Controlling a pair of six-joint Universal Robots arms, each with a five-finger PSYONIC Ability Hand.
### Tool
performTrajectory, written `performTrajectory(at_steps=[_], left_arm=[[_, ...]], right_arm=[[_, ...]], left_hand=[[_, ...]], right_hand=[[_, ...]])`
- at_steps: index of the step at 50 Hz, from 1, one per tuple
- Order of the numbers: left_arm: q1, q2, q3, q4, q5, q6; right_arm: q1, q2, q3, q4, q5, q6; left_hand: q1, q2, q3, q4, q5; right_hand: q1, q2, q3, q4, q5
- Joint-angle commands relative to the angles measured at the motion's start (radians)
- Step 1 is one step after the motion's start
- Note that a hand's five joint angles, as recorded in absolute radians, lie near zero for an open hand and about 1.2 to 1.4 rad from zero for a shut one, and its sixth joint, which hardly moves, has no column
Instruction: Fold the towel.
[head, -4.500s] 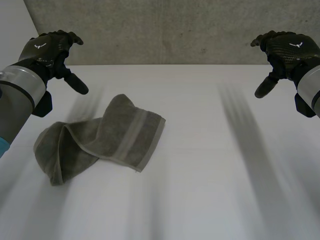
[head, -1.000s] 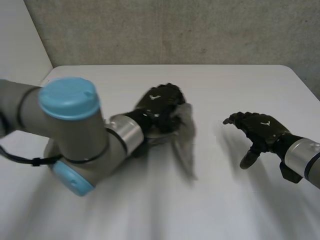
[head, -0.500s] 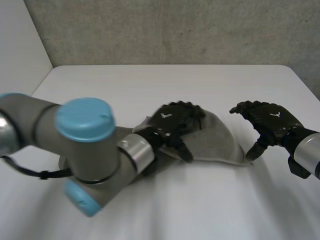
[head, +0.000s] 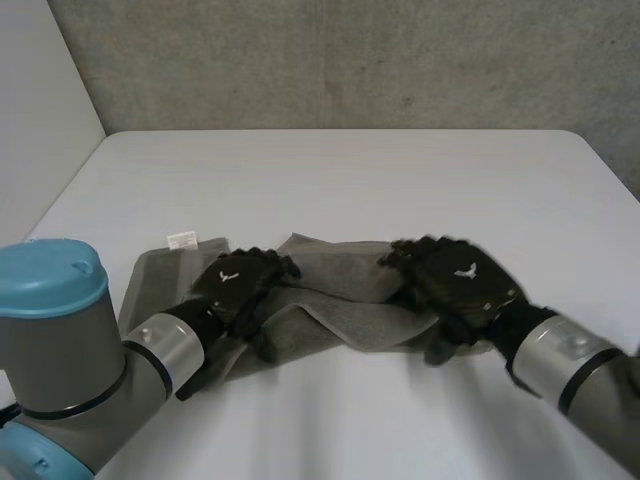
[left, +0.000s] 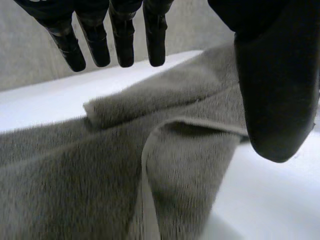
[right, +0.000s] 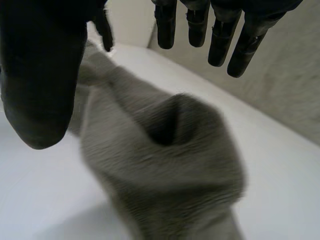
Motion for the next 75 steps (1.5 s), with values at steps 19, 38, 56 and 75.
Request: performTrajectory(at_steps=[19,38,56,75], left_arm=[[0.014,-0.198,0.084,0.057,-0.088,-0.002],[-0.007,-0.182,0.062,0.058,-0.091,-0.002],[-0.007,-0.167,0.047,0.057,-0.091,-0.002],[0.003,-0.041,-0.002,0.053,-0.013,-0.013]], right_arm=[[0.059,0.397,-0.234,-0.034,0.098,-0.135],[-0.013,0.406,-0.312,-0.062,0.112,0.153],[-0.079,0.403,-0.344,-0.054,0.096,0.282],[-0.074,0.371,-0.323,-0.036,0.058,0.27]], left_hand=[[0.09,0.077,-0.052,-0.059,0.124],[0.36,0.347,-0.052,-0.059,0.394],[0.557,0.544,-0.052,-0.059,0.591],[1.094,1.081,-0.052,-0.059,1.128]], right_hand=[[0.905,0.89,-0.044,-0.076,0.904],[1.162,1.147,-0.044,-0.076,1.162],[1.162,1.147,-0.044,-0.076,1.162],[0.555,0.541,-0.044,-0.076,0.555]])
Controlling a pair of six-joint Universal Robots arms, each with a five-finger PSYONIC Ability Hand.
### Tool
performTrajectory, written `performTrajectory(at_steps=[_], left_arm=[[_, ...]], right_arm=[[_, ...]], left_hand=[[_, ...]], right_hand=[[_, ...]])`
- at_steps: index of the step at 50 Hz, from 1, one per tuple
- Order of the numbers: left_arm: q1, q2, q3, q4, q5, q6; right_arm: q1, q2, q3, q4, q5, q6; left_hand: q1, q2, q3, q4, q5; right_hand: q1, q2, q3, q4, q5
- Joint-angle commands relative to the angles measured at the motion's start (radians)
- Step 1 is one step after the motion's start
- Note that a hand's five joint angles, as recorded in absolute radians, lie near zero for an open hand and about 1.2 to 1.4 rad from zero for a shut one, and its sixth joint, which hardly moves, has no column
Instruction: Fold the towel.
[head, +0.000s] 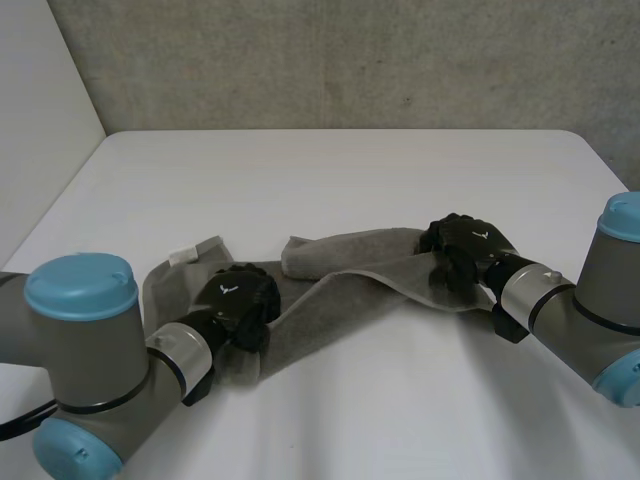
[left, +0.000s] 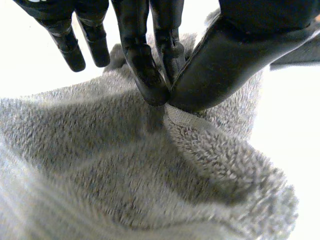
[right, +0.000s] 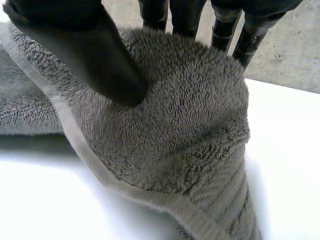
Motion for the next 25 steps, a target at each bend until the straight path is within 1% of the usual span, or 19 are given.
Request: performTrajectory(at_steps=[1,2,3,4,5,6,8,9,11,12,14,20,23,24,25], left_arm=[[0.011,0.103,-0.023,0.004,0.064,-0.011],[0.02,0.146,-0.02,0.007,0.074,-0.015],[0.02,0.147,-0.02,0.007,0.074,-0.016],[0.034,0.174,-0.019,0.01,0.072,-0.016],[0.046,0.198,-0.016,0.012,0.072,-0.017],[0.046,0.199,-0.016,0.012,0.072,-0.017],[0.055,0.225,-0.011,0.014,0.071,-0.017],[0.055,0.225,-0.011,0.014,0.071,-0.017],[0.057,0.225,-0.006,0.015,0.071,-0.017],[0.057,0.225,-0.006,0.015,0.071,-0.017],[0.063,0.225,-0.005,0.017,0.071,-0.017],[0.074,0.217,0.004,0.017,0.071,-0.017],[0.087,0.214,0.006,0.017,0.071,-0.017],[0.095,0.213,0.006,0.017,0.071,-0.019],[0.095,0.212,0.006,0.017,0.071,-0.019]], right_arm=[[-0.006,-0.033,0.001,0.033,-0.032,-0.016],[-0.011,-0.052,0.0,0.059,-0.031,-0.041],[-0.015,-0.073,0.007,0.091,-0.031,-0.077],[-0.015,-0.073,0.007,0.091,-0.031,-0.078],[-0.015,-0.096,0.019,0.118,-0.029,-0.12],[-0.015,-0.096,0.019,0.119,-0.029,-0.121],[-0.014,-0.169,0.081,0.158,-0.029,-0.223],[-0.014,-0.17,0.082,0.159,-0.029,-0.223],[-0.015,-0.265,0.176,0.163,-0.036,-0.309],[-0.015,-0.265,0.177,0.163,-0.036,-0.309],[-0.014,-0.323,0.267,0.16,-0.033,-0.36],[-0.023,-0.339,0.341,0.154,-0.036,-0.386],[-0.06,-0.342,0.367,0.151,-0.039,-0.406],[-0.087,-0.348,0.379,0.151,-0.043,-0.42],[-0.087,-0.348,0.379,0.151,-0.043,-0.42]], left_hand=[[0.099,0.049,-0.052,-0.059,0.065],[0.099,0.049,-0.052,-0.059,0.065],[0.099,0.049,-0.052,-0.059,0.065],[0.099,0.049,-0.052,-0.059,0.065],[0.099,0.049,-0.052,-0.059,0.065],[0.099,0.049,-0.052,-0.059,0.065],[0.099,0.049,-0.052,-0.059,0.065],[0.099,0.049,-0.052,-0.059,0.065],[0.099,0.049,-0.052,-0.059,0.065],[0.099,0.049,-0.052,-0.059,0.065],[0.099,0.049,-0.052,-0.059,0.065],[0.099,0.049,-0.052,-0.059,0.065],[0.099,0.049,-0.052,-0.059,0.065],[0.099,0.049,-0.052,-0.059,0.065],[0.099,0.049,-0.052,-0.059,0.065]], right_hand=[[-0.752,-0.746,-0.044,-0.076,-0.766],[-0.986,-0.98,-0.044,-0.076,-1.001],[-0.986,-0.98,-0.044,-0.076,-1.001],[-0.986,-0.98,-0.044,-0.076,-1.001],[-0.986,-0.98,-0.044,-0.076,-1.001],[-0.986,-0.98,-0.044,-0.076,-1.001],[-0.986,-0.98,-0.044,-0.076,-1.001],[-0.986,-0.98,-0.044,-0.076,-1.001],[-0.986,-0.98,-0.044,-0.076,-1.001],[-0.986,-0.98,-0.044,-0.076,-1.001],[-0.986,-0.98,-0.044,-0.076,-1.001],[-0.947,-0.94,-0.044,-0.076,-0.961],[-0.891,-0.885,-0.044,-0.076,-0.905],[-0.833,-0.826,-0.044,-0.076,-0.847],[-0.832,-0.826,-0.044,-0.076,-0.847]])
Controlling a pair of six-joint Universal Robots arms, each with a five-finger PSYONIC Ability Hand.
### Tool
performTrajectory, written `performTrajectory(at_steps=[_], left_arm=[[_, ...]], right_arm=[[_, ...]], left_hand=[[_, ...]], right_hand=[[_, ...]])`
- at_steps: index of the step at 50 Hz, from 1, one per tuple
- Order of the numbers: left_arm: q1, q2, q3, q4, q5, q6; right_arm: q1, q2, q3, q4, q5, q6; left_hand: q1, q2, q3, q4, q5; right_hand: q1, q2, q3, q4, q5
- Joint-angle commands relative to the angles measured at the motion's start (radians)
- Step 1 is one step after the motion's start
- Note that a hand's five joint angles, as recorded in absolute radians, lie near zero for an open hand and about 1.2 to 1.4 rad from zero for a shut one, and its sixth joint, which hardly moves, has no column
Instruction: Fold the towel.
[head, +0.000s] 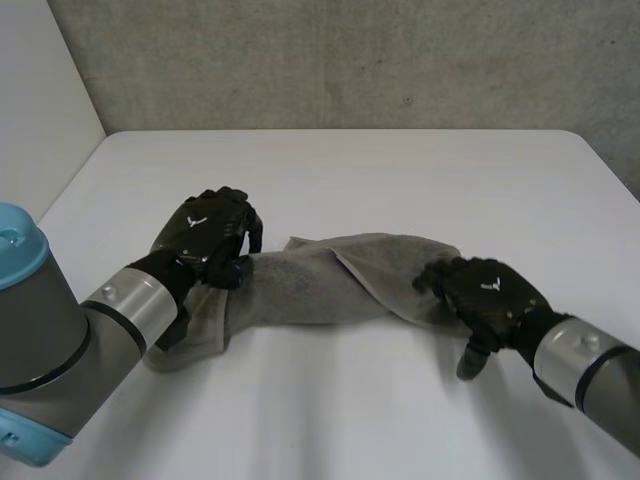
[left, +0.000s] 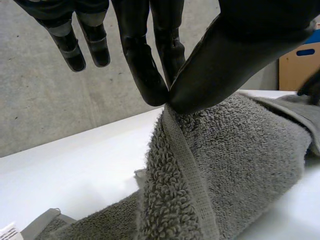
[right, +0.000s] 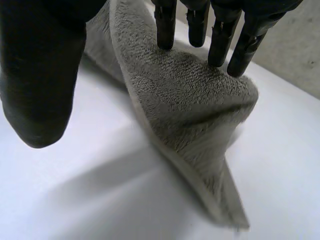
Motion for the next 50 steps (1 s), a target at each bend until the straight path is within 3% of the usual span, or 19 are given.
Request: performTrajectory(at_steps=[1,9,24,44,47,49,50], left_arm=[[0.026,-0.009,0.005,0.0,-0.002,-0.001],[0.04,-0.011,0.0,-0.002,-0.002,-0.017],[0.058,-0.009,-0.009,-0.002,-0.002,-0.029],[0.074,-0.009,-0.012,-0.002,0.0,-0.029],[0.077,-0.009,-0.012,-0.002,0.0,-0.027],[0.081,-0.009,-0.012,-0.002,0.001,-0.027],[0.081,-0.009,-0.012,-0.002,0.001,-0.027]], right_arm=[[-0.086,-0.014,0.065,-0.008,-0.009,-0.045],[-0.12,0.015,0.072,-0.054,-0.014,-0.07],[-0.088,0.192,-0.034,-0.121,0.003,-0.068],[-0.037,0.348,-0.231,-0.149,0.084,-0.068],[-0.037,0.368,-0.254,-0.149,0.092,-0.066],[-0.035,0.381,-0.27,-0.151,0.099,-0.065],[-0.035,0.381,-0.27,-0.151,0.099,-0.065]], left_hand=[[0.098,0.049,-0.052,-0.059,0.061],[0.098,0.049,-0.052,-0.059,0.061],[0.098,0.049,-0.052,-0.059,0.061],[0.098,0.049,-0.052,-0.059,0.061],[0.098,0.049,-0.052,-0.059,0.061],[0.098,0.049,-0.052,-0.059,0.061],[0.098,0.049,-0.052,-0.059,0.061]], right_hand=[[0.141,0.14,-0.044,-0.076,0.154],[0.201,0.199,-0.044,-0.076,0.213],[0.192,0.191,-0.044,-0.076,0.204],[0.21,0.208,-0.044,-0.076,0.222],[0.38,0.379,-0.044,-0.076,0.392],[0.797,0.796,-0.044,-0.076,0.81],[0.8,0.798,-0.044,-0.076,0.812]])
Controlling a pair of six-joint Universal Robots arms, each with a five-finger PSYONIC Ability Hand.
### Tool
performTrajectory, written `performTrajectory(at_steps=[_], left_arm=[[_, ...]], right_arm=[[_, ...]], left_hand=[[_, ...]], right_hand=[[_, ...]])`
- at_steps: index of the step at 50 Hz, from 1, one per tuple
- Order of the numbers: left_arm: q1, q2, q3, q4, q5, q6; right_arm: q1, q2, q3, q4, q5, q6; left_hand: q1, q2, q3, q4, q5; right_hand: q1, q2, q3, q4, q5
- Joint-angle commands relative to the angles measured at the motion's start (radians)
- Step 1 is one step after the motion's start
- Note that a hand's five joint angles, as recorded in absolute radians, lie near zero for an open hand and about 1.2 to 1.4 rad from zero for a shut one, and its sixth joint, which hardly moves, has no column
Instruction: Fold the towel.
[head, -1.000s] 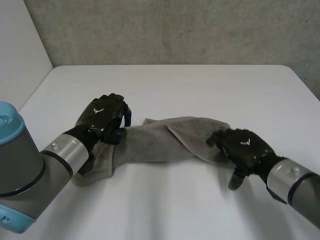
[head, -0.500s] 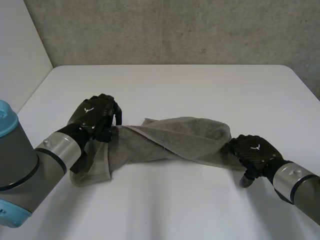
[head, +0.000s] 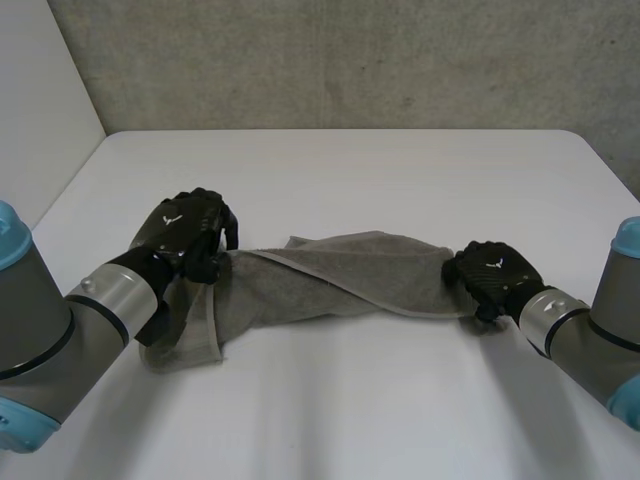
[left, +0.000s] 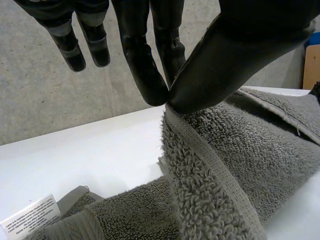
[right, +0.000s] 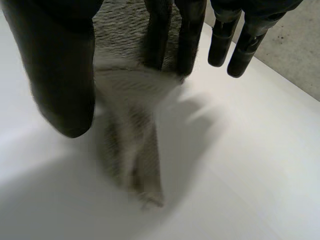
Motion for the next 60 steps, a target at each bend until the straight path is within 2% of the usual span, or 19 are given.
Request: performTrajectory(at_steps=[1,5,7,8,10,15,18,24,26,27,28,31,41,51,52,53,54,55,60], left_arm=[[0.009,0.0,-0.002,0.0,0.001,0.001],[0.01,-0.002,-0.005,0.0,0.001,0.001],[0.012,-0.009,-0.016,0.002,0.005,0.002],[0.012,-0.009,-0.016,0.002,0.005,0.002],[0.009,-0.031,-0.025,0.003,0.005,0.008],[-0.003,-0.075,-0.027,0.005,0.006,0.016],[-0.013,-0.101,-0.027,0.005,0.005,0.018],[-0.023,-0.137,-0.027,0.008,0.003,0.019],[-0.031,-0.155,-0.025,0.008,0.001,0.021],[-0.031,-0.155,-0.025,0.008,0.001,0.021],[-0.034,-0.166,-0.024,0.008,0.001,0.021],[-0.04,-0.184,-0.019,0.006,-0.009,0.022],[-0.079,-0.204,-0.014,-0.005,-0.077,0.027],[-0.097,-0.209,-0.013,-0.002,-0.138,0.145],[-0.097,-0.213,-0.011,0.0,-0.144,0.16],[-0.097,-0.227,-0.005,-0.002,-0.149,0.173],[-0.097,-0.227,-0.005,-0.002,-0.149,0.173],[-0.096,-0.239,0.005,-0.006,-0.146,0.179],[-0.08,-0.175,0.006,-0.024,-0.135,0.189]], right_arm=[[-0.001,0.029,-0.044,-0.003,0.011,0.011],[-0.011,0.006,-0.058,0.004,0.007,0.038],[-0.017,-0.095,-0.046,0.007,-0.007,0.108],[-0.017,-0.095,-0.046,0.007,-0.007,0.109],[-0.032,-0.212,-0.029,0.011,-0.039,0.188],[-0.024,-0.166,0.017,-0.001,-0.117,0.267],[-0.024,-0.122,0.011,0.01,-0.118,0.25],[-0.037,-0.122,0.005,0.011,-0.107,0.192],[-0.038,-0.122,0.004,0.011,-0.107,0.181],[-0.038,-0.122,0.004,0.011,-0.107,0.181],[-0.038,-0.122,0.005,0.011,-0.105,0.182],[-0.04,-0.123,0.013,0.011,-0.107,0.185],[-0.043,-0.128,0.014,0.011,-0.107,0.185],[-0.052,-0.129,0.02,0.013,-0.107,0.185],[-0.052,-0.129,0.02,0.014,-0.107,0.185],[-0.052,-0.131,0.02,0.017,-0.107,0.185],[-0.052,-0.131,0.02,0.017,-0.107,0.185],[-0.052,-0.137,0.02,0.025,-0.107,0.185],[-0.047,-0.187,0.011,0.14,-0.125,0.166]], left_hand=[[0.097,0.047,-0.052,-0.059,0.061],[0.097,0.047,-0.052,-0.059,0.061],[0.097,0.047,-0.052,-0.059,0.061],[0.097,0.047,-0.052,-0.059,0.061],[0.097,0.047,-0.052,-0.059,0.061],[0.097,0.047,-0.052,-0.059,0.061],[0.097,0.047,-0.052,-0.059,0.061],[0.097,0.047,-0.052,-0.059,0.061],[-0.209,-0.259,-0.052,-0.059,-0.246],[-0.211,-0.26,-0.052,-0.059,-0.247],[-0.324,-0.374,-0.052,-0.059,-0.361],[-0.401,-0.451,-0.052,-0.059,-0.438],[-0.446,-0.495,-0.052,-0.059,-0.482],[-0.428,-0.478,-0.052,-0.059,-0.465],[-0.39,-0.44,-0.052,-0.059,-0.427],[-0.16,-0.21,-0.052,-0.059,-0.197],[-0.158,-0.208,-0.052,-0.059,-0.195],[0.095,0.045,-0.052,-0.059,0.058],[0.097,0.047,-0.052,-0.059,0.061]], right_hand=[[0.719,0.715,-0.044,-0.076,0.718],[0.757,0.753,-0.044,-0.076,0.755],[0.757,0.753,-0.044,-0.076,0.755],[0.757,0.753,-0.044,-0.076,0.755],[0.757,0.753,-0.044,-0.076,0.755],[0.757,0.753,-0.044,-0.076,0.755],[0.757,0.753,-0.044,-0.076,0.755],[0.757,0.753,-0.044,-0.076,0.755],[0.757,0.753,-0.044,-0.076,0.755],[0.757,0.753,-0.044,-0.076,0.755],[0.757,0.753,-0.044,-0.076,0.755],[0.757,0.753,-0.044,-0.076,0.755],[0.757,0.753,-0.044,-0.076,0.755],[0.757,0.753,-0.044,-0.076,0.755],[0.757,0.753,-0.044,-0.076,0.755],[0.757,0.753,-0.044,-0.076,0.755],[0.757,0.753,-0.044,-0.076,0.755],[0.757,0.753,-0.044,-0.076,0.755],[0.757,0.753,-0.044,-0.076,0.755]])
